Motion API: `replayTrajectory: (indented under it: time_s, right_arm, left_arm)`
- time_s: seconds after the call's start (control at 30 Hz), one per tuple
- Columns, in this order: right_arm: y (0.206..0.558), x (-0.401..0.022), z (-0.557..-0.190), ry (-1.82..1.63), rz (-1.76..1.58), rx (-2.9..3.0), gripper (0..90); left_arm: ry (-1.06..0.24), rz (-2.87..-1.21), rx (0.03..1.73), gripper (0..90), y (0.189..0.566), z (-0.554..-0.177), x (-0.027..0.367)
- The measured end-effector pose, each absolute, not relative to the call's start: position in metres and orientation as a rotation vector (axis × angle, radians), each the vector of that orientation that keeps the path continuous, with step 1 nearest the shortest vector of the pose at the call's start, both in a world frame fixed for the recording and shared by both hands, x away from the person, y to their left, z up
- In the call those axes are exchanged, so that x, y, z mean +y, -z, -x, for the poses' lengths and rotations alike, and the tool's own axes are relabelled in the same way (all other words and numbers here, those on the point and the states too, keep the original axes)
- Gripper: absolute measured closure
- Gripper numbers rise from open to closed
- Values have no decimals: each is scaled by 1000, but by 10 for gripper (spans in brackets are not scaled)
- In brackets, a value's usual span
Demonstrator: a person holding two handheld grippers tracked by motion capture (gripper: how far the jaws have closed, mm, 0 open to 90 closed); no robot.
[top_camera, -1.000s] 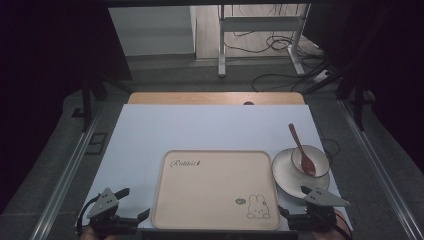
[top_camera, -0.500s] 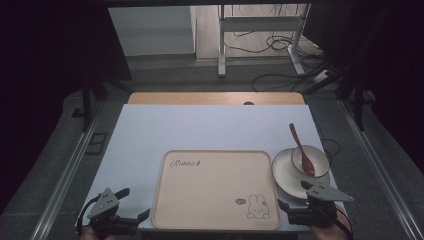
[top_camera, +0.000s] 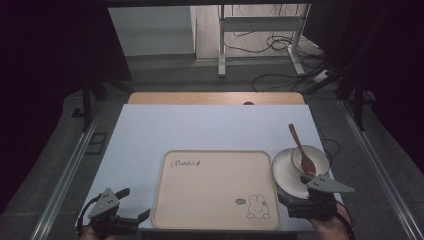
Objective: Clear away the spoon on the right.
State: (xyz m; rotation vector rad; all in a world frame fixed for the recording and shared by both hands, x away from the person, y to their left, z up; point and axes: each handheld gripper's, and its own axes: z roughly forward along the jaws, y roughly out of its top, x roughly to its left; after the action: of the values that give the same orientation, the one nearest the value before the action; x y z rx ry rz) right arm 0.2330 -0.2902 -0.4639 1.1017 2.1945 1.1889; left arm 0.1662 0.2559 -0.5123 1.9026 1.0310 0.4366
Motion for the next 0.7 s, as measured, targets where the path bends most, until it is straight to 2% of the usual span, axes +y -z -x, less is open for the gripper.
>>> replayTrajectory:
  time_s: [0.7]
  right_arm:
    - [453,-287,-255,-1133,-1137,2169,14]
  left_arm:
    - [-441,-1906,1029,6,512,-166,255]
